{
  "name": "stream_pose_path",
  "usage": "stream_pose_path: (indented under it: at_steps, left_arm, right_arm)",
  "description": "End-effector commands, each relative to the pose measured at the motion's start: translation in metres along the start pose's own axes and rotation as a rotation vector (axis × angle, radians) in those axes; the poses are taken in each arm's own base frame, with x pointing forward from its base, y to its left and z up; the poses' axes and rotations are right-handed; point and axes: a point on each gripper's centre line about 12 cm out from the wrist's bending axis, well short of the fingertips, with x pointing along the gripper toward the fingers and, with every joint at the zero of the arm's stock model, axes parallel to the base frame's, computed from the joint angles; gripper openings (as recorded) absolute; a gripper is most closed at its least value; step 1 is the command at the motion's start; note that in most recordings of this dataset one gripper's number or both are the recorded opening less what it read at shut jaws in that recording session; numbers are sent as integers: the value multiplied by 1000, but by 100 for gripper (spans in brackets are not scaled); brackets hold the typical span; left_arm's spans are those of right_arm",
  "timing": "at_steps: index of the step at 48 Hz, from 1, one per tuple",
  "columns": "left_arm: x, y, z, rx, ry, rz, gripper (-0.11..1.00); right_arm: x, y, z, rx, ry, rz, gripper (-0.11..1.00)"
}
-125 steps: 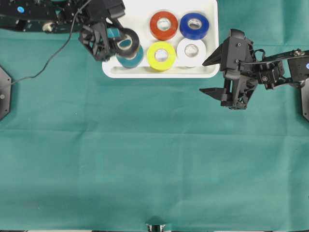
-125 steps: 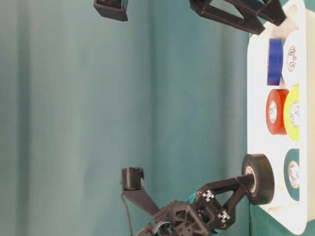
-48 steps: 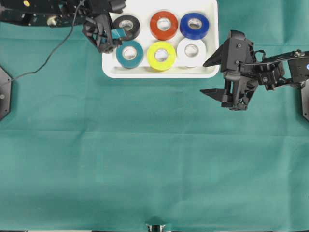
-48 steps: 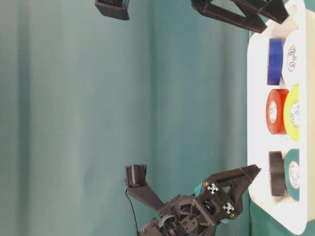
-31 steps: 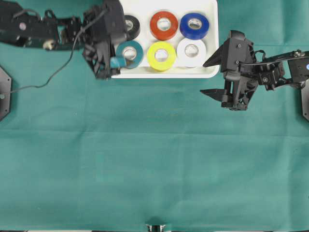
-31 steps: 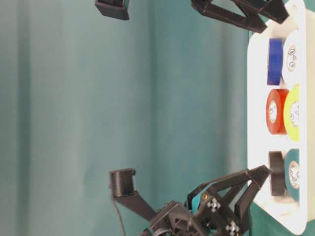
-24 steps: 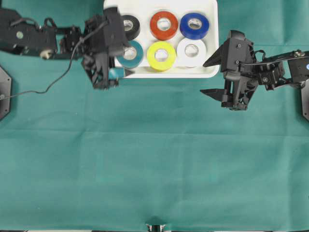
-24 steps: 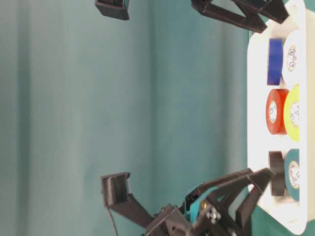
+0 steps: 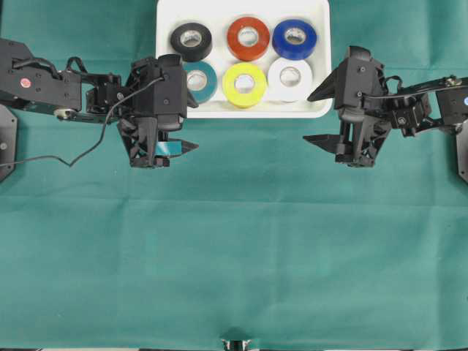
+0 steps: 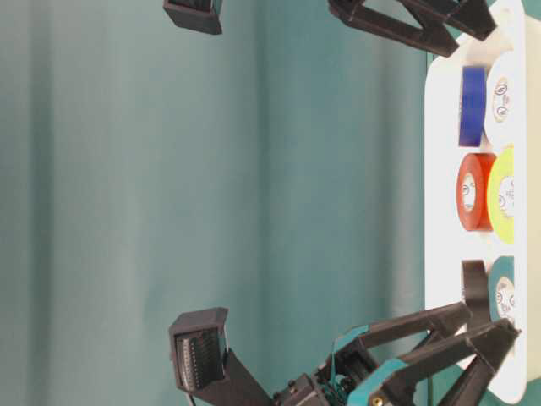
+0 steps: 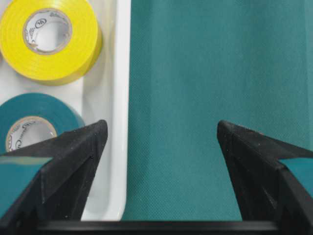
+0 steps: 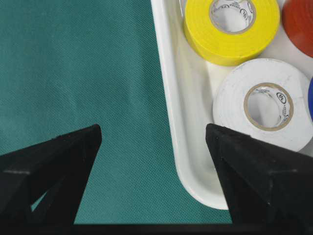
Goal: Put the tape alternately from left to right into the white case.
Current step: 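Open the left gripper to drop the black roll, withdraw left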
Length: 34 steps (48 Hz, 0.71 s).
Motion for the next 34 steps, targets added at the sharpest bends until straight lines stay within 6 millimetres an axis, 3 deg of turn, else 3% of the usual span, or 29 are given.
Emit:
stream_pose_path:
  at_steps: [1, 23, 34]
  left_arm:
    - [-7, 0, 11, 2, -46, 1, 93]
    - [-8, -1, 7, 2, -41, 1, 93]
    - [-20, -1, 5, 2, -60, 2, 93]
  right_arm:
    - [-3, 2, 5, 2, -20, 11, 67]
    - [-3, 2, 5, 1, -21, 9, 67]
    - [-9, 2, 5, 1, -35, 11, 67]
